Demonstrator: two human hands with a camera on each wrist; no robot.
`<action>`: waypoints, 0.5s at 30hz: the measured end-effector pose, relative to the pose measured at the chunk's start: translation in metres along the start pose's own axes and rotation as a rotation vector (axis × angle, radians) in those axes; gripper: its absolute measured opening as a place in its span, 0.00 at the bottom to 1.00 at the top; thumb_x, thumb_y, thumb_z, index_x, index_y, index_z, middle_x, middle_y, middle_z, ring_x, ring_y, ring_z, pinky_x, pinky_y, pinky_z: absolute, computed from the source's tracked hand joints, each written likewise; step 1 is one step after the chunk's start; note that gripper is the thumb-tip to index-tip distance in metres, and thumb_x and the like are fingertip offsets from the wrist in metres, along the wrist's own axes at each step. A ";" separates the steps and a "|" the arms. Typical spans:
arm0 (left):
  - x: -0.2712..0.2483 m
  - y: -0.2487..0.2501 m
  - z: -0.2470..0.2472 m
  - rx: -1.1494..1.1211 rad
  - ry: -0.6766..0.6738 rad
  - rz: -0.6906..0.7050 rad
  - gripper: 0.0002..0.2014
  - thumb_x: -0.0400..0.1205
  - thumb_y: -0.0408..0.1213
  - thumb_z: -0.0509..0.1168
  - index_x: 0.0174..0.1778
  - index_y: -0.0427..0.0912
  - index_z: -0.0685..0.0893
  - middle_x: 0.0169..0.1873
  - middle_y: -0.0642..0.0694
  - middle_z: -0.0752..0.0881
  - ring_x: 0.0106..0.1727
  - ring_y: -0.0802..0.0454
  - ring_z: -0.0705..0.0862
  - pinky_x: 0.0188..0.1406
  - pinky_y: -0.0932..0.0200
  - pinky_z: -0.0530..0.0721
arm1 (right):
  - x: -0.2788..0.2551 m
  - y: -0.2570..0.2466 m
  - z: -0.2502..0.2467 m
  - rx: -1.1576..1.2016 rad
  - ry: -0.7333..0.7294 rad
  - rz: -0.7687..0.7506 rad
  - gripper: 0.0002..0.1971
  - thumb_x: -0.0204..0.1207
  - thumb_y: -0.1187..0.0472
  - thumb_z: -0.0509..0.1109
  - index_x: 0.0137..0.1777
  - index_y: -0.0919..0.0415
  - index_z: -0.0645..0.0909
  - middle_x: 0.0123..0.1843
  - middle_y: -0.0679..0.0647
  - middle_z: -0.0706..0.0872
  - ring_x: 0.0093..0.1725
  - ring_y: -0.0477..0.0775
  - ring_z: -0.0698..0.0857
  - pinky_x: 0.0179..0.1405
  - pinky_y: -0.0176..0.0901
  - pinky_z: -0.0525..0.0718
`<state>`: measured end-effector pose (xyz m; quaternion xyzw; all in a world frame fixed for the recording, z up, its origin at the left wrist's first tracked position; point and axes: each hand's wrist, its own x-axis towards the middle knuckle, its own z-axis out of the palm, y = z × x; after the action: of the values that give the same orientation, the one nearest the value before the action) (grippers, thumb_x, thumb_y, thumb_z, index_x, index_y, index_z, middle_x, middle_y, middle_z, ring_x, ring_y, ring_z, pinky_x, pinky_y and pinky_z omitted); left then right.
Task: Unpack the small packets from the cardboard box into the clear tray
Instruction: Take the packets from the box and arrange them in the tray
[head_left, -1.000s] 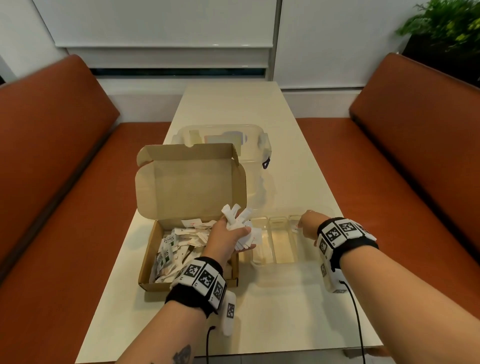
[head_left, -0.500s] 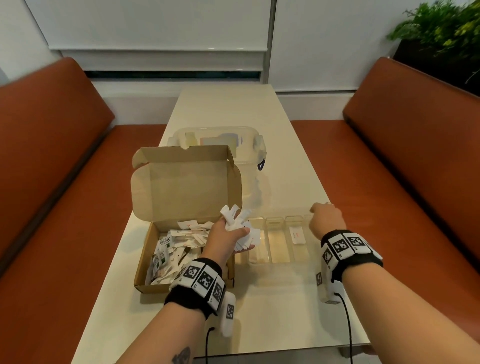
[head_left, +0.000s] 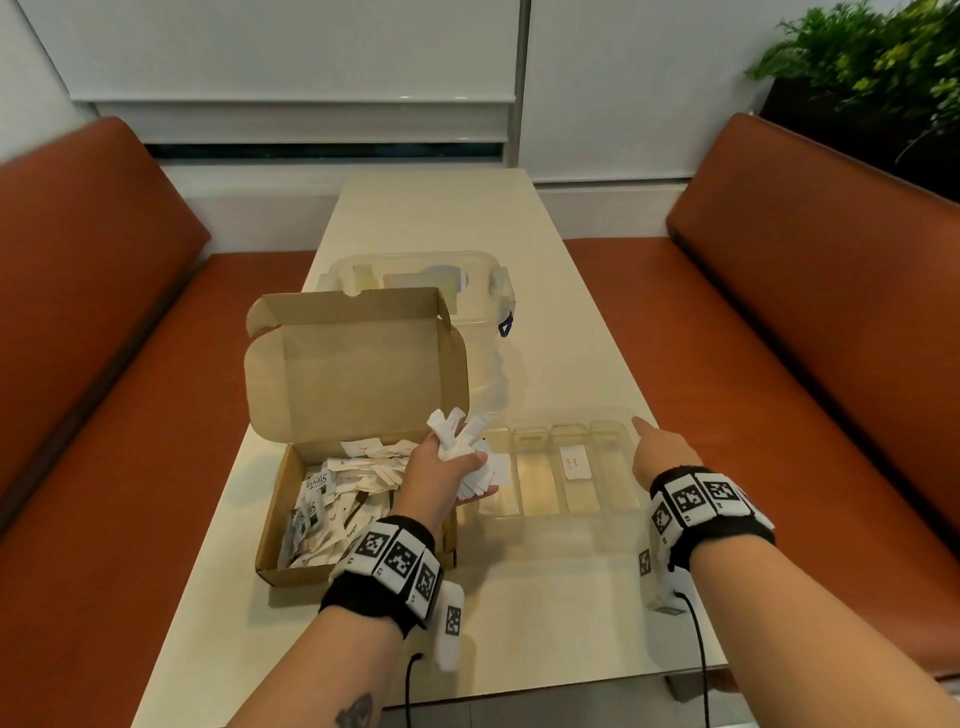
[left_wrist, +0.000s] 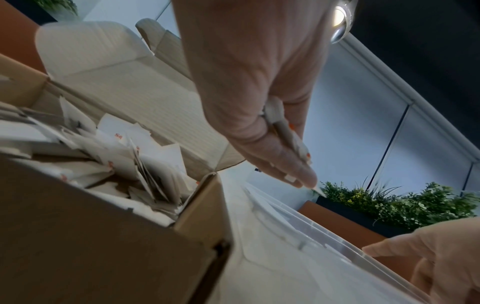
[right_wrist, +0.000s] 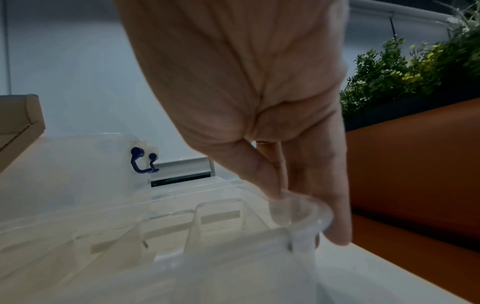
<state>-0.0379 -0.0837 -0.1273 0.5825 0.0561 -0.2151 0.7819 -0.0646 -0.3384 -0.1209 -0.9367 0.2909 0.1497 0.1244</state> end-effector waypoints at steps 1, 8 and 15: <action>0.000 0.000 -0.001 0.003 0.003 0.000 0.31 0.78 0.21 0.66 0.77 0.41 0.69 0.67 0.40 0.80 0.57 0.42 0.84 0.32 0.53 0.89 | 0.001 0.000 -0.001 0.002 0.000 -0.008 0.39 0.75 0.76 0.50 0.84 0.47 0.49 0.70 0.63 0.79 0.61 0.60 0.82 0.52 0.49 0.84; 0.000 0.001 -0.004 -0.010 0.020 0.000 0.31 0.78 0.19 0.66 0.77 0.42 0.70 0.65 0.40 0.80 0.55 0.43 0.83 0.31 0.53 0.89 | 0.011 -0.005 -0.006 -0.013 -0.021 -0.014 0.39 0.75 0.75 0.49 0.83 0.45 0.50 0.72 0.63 0.76 0.63 0.61 0.81 0.49 0.48 0.82; 0.001 -0.001 -0.007 0.004 0.025 -0.022 0.28 0.78 0.20 0.66 0.73 0.43 0.73 0.54 0.46 0.84 0.52 0.42 0.85 0.37 0.47 0.91 | 0.013 -0.008 -0.006 -0.007 -0.014 -0.028 0.37 0.76 0.75 0.50 0.84 0.49 0.50 0.69 0.64 0.79 0.60 0.61 0.82 0.49 0.48 0.82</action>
<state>-0.0359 -0.0776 -0.1311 0.5861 0.0719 -0.2164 0.7775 -0.0483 -0.3408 -0.1186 -0.9401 0.2762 0.1554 0.1253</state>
